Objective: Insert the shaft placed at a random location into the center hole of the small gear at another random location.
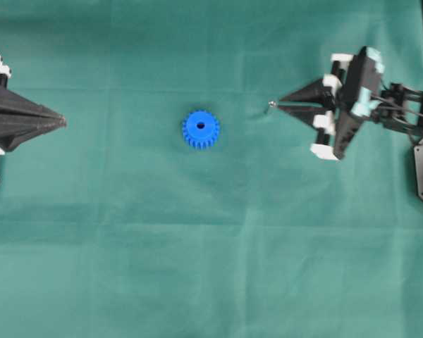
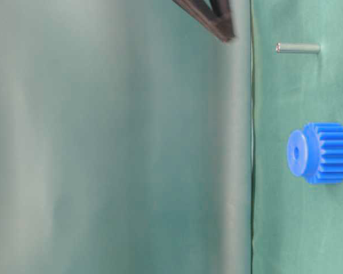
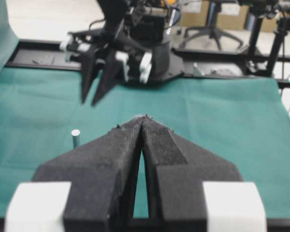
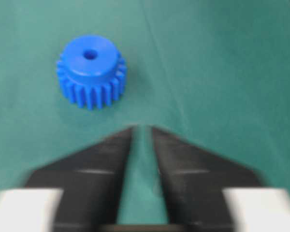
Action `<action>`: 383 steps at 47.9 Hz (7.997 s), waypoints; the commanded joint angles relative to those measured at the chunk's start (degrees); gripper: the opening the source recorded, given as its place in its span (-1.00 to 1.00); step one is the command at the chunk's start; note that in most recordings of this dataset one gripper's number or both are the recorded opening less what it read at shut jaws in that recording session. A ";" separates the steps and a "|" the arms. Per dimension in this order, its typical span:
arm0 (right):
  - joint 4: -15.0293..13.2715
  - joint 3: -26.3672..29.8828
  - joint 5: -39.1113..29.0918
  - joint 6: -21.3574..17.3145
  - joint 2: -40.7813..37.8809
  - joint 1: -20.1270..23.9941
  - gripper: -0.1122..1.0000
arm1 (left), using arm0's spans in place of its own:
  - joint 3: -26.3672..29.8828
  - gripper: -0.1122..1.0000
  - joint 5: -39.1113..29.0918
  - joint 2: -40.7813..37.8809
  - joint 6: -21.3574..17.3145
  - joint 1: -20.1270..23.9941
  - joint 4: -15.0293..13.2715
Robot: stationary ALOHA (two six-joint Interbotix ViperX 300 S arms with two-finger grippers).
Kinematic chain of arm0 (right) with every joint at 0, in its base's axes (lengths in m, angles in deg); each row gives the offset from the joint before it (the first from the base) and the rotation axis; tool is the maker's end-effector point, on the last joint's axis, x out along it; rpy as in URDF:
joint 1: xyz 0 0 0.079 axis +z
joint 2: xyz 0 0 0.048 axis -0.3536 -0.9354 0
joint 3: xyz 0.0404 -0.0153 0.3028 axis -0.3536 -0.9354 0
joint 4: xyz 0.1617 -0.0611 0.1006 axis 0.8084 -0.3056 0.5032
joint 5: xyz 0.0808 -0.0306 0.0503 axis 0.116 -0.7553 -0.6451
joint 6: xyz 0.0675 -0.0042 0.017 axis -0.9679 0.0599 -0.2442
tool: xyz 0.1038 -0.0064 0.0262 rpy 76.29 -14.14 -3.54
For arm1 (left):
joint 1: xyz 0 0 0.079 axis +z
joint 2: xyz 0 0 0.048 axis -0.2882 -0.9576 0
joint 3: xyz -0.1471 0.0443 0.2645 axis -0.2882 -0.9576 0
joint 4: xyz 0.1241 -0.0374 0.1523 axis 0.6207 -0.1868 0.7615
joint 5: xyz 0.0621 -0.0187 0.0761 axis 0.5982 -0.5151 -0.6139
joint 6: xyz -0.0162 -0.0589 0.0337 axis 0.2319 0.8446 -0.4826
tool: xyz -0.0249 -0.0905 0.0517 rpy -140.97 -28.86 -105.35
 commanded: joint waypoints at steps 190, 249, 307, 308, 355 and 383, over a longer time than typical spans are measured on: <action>2.90 27.77 -9.40 0.18 -21.09 5.27 -0.52 | -0.26 -0.80 -0.79 0.09 0.26 1.67 -0.44; 2.90 27.95 -8.96 0.18 -25.49 5.27 -0.52 | -0.53 -0.80 -1.05 0.18 0.35 1.76 -0.44; 2.55 26.81 -16.70 0.70 -11.69 5.27 0.42 | -0.53 -0.80 -1.23 0.26 0.35 1.76 -0.44; 2.55 26.54 -16.61 0.62 -11.60 5.27 0.42 | -0.53 -0.80 -1.23 0.26 0.35 1.67 -0.44; 3.16 1.67 -20.65 -0.26 16.44 5.27 0.42 | -0.62 -0.80 -2.29 1.23 0.35 1.76 -0.44; 3.16 -0.35 -20.57 -0.26 19.86 5.27 0.42 | -0.79 -0.80 -3.08 1.41 0.35 1.76 -0.44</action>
